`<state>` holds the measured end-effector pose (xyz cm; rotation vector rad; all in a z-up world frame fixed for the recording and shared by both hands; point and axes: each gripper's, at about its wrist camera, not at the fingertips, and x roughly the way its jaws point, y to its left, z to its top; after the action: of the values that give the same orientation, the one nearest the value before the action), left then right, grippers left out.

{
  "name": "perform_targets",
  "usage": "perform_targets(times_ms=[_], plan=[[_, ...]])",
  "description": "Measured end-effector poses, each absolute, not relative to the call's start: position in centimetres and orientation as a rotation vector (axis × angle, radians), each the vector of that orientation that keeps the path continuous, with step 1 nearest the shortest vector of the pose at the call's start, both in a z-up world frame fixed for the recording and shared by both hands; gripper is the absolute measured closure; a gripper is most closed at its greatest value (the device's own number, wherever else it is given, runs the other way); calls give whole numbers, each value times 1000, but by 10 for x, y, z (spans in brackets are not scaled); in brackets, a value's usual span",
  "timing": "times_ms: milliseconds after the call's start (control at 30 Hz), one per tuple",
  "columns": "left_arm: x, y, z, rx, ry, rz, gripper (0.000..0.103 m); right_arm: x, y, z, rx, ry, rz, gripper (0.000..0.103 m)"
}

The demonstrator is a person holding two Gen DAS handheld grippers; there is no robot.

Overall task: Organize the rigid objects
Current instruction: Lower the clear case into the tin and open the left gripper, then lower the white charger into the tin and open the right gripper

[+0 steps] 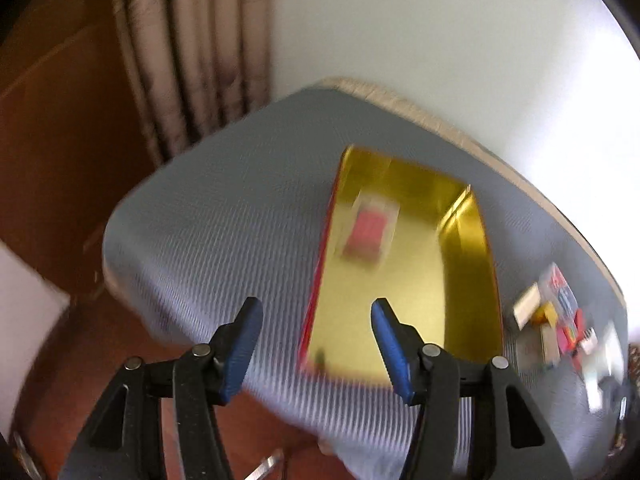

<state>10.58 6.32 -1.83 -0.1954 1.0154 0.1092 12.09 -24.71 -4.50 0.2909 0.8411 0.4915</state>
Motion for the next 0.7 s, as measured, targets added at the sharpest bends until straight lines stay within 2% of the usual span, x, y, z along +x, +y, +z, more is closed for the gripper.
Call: perform_targets(times_ms=[167, 333, 433, 567, 700], plan=[[52, 74, -41, -294, 1026, 164, 45, 172, -168, -30, 186, 881, 631, 52], [57, 76, -49, -228, 990, 213, 45, 213, -99, -54, 94, 992, 647, 54], [56, 71, -45, -155, 937, 241, 45, 224, -81, -61, 62, 1004, 630, 59], [57, 65, -43, -114, 922, 214, 45, 238, -65, -65, -38, 1015, 578, 59], [58, 69, -42, -111, 925, 218, 45, 242, -81, -55, 43, 1018, 641, 58]])
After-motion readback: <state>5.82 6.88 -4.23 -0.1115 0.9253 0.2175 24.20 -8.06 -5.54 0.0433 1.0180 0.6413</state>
